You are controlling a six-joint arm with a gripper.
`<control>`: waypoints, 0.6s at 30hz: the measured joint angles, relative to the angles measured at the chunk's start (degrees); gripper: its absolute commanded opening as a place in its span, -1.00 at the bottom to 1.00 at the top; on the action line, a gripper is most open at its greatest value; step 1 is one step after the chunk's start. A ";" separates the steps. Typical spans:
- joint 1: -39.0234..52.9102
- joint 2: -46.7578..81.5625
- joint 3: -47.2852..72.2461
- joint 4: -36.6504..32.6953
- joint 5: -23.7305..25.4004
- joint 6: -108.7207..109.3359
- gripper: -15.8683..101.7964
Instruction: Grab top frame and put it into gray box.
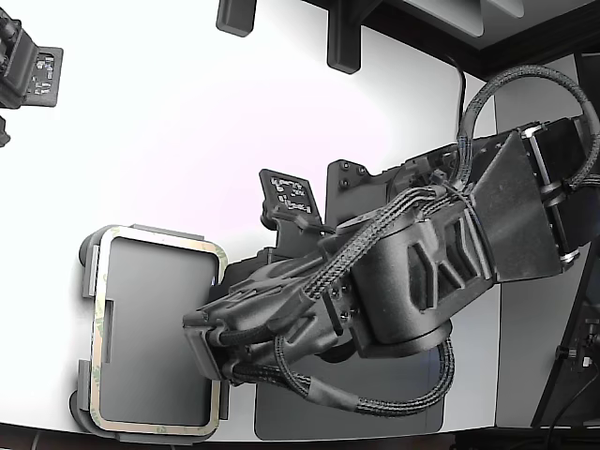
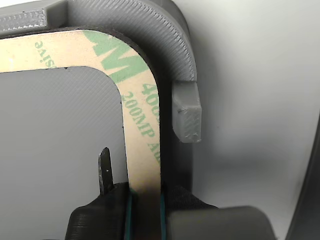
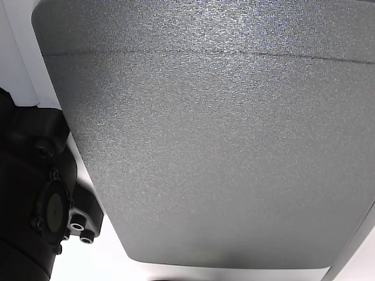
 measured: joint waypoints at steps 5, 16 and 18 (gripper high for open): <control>0.00 0.00 0.00 0.00 0.00 0.09 -0.93; 0.26 -0.18 0.00 0.00 -0.26 0.70 -0.93; 0.44 -0.18 0.00 0.00 -0.26 0.70 -0.93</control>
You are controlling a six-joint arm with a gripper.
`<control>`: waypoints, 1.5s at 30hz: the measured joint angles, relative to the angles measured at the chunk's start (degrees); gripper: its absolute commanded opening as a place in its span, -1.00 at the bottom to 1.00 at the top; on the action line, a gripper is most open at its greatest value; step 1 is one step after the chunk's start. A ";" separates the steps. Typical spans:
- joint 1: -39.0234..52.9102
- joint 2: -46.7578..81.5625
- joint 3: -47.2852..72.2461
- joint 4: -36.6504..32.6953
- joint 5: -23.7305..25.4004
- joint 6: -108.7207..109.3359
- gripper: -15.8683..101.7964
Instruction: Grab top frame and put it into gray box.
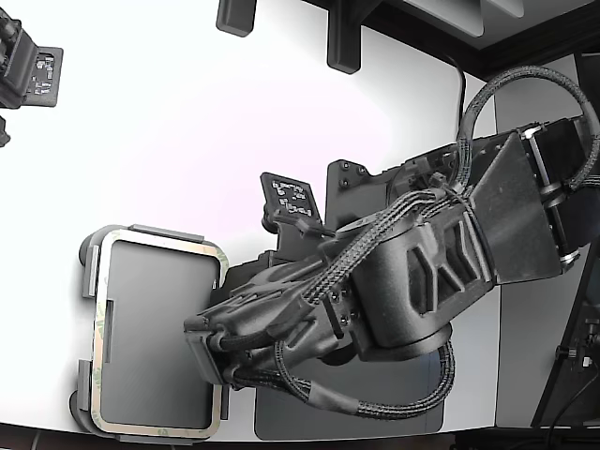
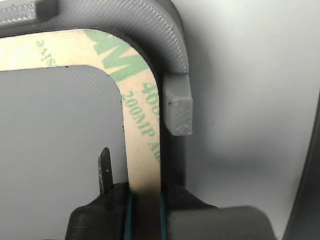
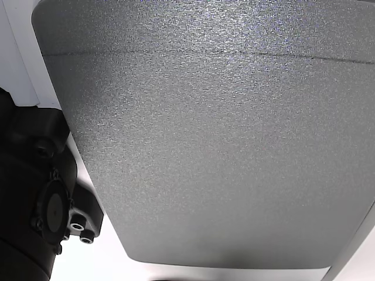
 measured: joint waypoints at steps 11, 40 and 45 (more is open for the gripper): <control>0.09 -0.44 0.26 0.00 0.62 -0.35 -0.93; 0.26 -0.79 0.00 0.00 0.35 0.62 -0.93; 0.26 -1.05 -0.26 0.00 0.18 0.62 -0.64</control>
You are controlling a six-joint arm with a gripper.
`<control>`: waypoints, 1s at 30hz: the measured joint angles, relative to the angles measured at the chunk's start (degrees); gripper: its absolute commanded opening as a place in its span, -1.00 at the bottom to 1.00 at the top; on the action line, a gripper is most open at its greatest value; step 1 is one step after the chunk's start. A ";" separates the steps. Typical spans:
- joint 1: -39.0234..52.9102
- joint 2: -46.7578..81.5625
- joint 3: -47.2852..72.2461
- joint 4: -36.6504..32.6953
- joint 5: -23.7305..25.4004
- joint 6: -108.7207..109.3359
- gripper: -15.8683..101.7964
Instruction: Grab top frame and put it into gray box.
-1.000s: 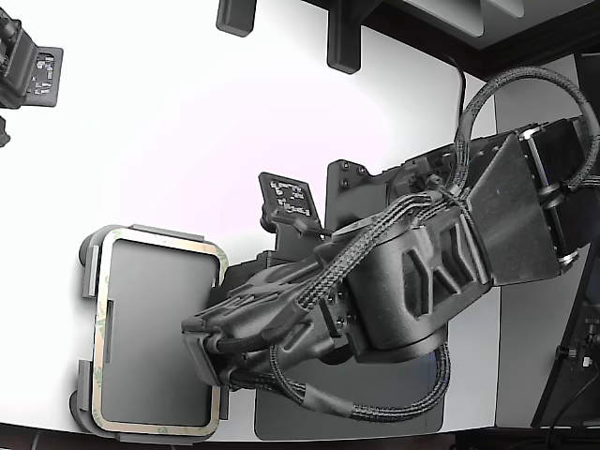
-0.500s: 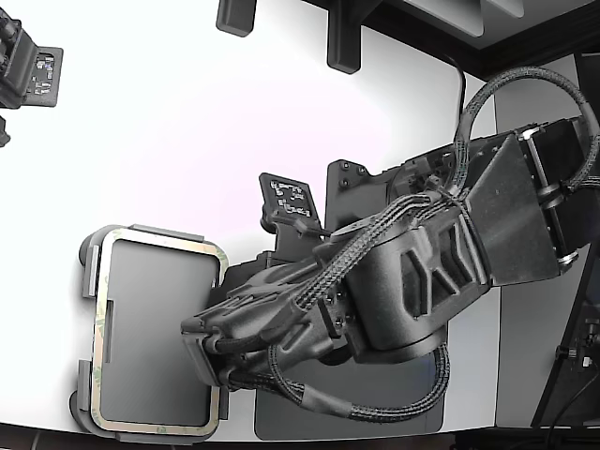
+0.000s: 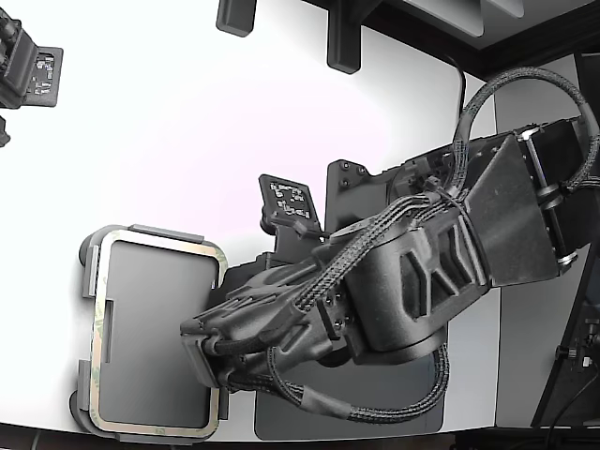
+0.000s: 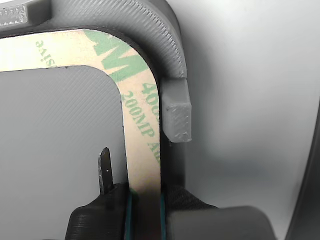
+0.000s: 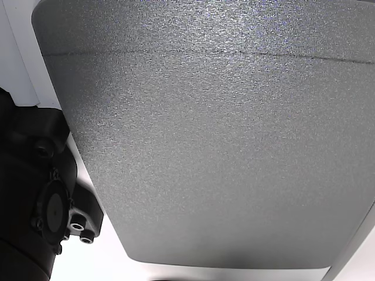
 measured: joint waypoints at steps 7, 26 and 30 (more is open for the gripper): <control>0.00 -0.26 -1.23 0.00 -0.18 -0.35 0.97; 0.26 5.19 -11.95 -4.39 16.79 -14.33 0.97; -0.97 11.60 -5.54 -10.81 24.87 -30.32 0.97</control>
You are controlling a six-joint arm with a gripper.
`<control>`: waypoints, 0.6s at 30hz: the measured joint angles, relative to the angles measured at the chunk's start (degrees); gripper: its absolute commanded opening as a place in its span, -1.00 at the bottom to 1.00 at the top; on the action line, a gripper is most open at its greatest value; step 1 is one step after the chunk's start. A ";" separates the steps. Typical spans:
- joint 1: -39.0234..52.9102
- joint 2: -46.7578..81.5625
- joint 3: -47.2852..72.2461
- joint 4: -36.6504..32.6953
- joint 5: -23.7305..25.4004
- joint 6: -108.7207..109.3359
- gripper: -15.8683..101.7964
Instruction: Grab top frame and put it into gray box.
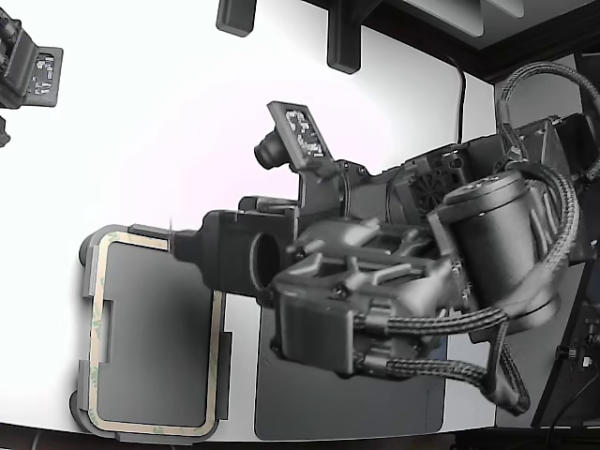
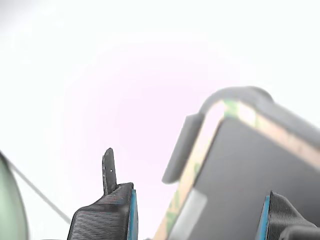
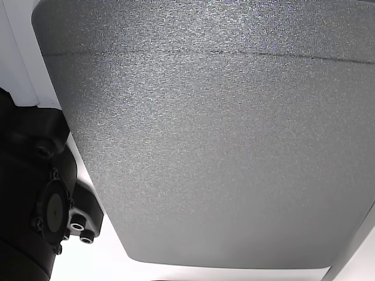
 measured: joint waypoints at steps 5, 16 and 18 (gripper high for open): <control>-5.80 14.06 14.77 -11.51 1.58 -24.17 0.97; -28.13 50.80 51.59 -26.72 -22.24 -72.42 0.97; -31.46 57.13 58.18 -29.09 -25.84 -78.57 0.97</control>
